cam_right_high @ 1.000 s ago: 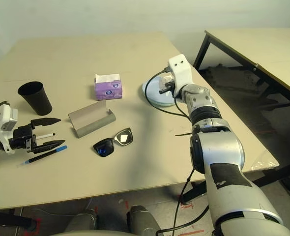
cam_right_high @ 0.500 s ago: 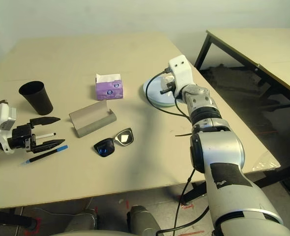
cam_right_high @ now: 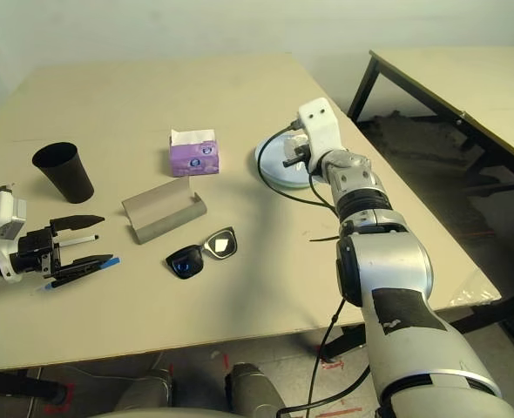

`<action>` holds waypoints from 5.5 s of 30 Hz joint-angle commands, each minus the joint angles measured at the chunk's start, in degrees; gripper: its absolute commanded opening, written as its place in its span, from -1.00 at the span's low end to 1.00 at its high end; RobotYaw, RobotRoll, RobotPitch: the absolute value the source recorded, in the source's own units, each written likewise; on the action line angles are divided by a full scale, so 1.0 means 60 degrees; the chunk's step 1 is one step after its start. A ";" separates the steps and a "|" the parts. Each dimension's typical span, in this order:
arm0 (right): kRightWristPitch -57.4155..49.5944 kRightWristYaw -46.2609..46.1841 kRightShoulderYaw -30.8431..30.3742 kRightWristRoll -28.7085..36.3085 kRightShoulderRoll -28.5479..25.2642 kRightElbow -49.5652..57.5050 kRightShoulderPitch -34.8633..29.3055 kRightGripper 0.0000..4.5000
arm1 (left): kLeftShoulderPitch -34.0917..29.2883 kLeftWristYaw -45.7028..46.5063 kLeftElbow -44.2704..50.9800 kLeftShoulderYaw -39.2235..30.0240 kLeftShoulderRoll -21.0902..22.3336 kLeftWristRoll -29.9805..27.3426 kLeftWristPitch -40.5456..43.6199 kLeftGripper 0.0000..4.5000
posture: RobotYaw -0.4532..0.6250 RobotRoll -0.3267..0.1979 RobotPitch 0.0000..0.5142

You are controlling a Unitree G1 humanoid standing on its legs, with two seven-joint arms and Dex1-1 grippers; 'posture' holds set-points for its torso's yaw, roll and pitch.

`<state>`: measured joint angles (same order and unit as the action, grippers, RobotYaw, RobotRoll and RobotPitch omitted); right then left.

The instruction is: Organize and tidy the items on the table.

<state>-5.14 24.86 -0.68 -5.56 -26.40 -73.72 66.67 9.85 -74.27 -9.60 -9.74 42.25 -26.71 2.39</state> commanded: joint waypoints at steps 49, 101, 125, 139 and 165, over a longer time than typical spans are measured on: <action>-0.4257 0.4801 -0.0857 0.2348 -0.2551 1.4262 -0.7288 0.99 | 0.0590 -0.0971 -0.1142 0.0048 0.0313 0.0185 -0.0927 1.00 | -0.13 0.25 -0.93; -0.2340 0.6538 -0.7524 -0.2884 -0.0246 1.1445 -0.3202 0.99 | -0.1059 -0.1158 -0.0182 -0.0577 0.1011 -0.0050 -0.0986 1.00 | 0.00 0.25 -0.91; -0.1599 0.6833 -0.7119 -0.3196 -0.0126 1.1096 -0.3461 -0.95 | -0.1243 -0.1027 -0.0101 -0.0614 0.1064 -0.0046 -0.0960 1.00 | 0.00 0.25 -0.92; -0.0660 0.6817 -0.6675 -0.3195 0.0623 0.9994 -0.1947 -0.95 | -0.1285 -0.0256 -0.0112 -0.0775 0.1012 -0.0073 -0.0396 1.00 | 0.01 0.25 -0.91; 0.2362 0.3185 -0.6412 -0.3774 0.4160 0.1961 0.1334 -0.95 | -0.1352 0.0996 -0.0066 -0.1282 0.0918 -0.0153 0.0390 1.00 | 0.08 0.25 -0.87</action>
<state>7.88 45.82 -40.17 -27.40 -2.10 -59.74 73.58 2.16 -68.53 -10.96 -16.89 48.16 -27.35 4.18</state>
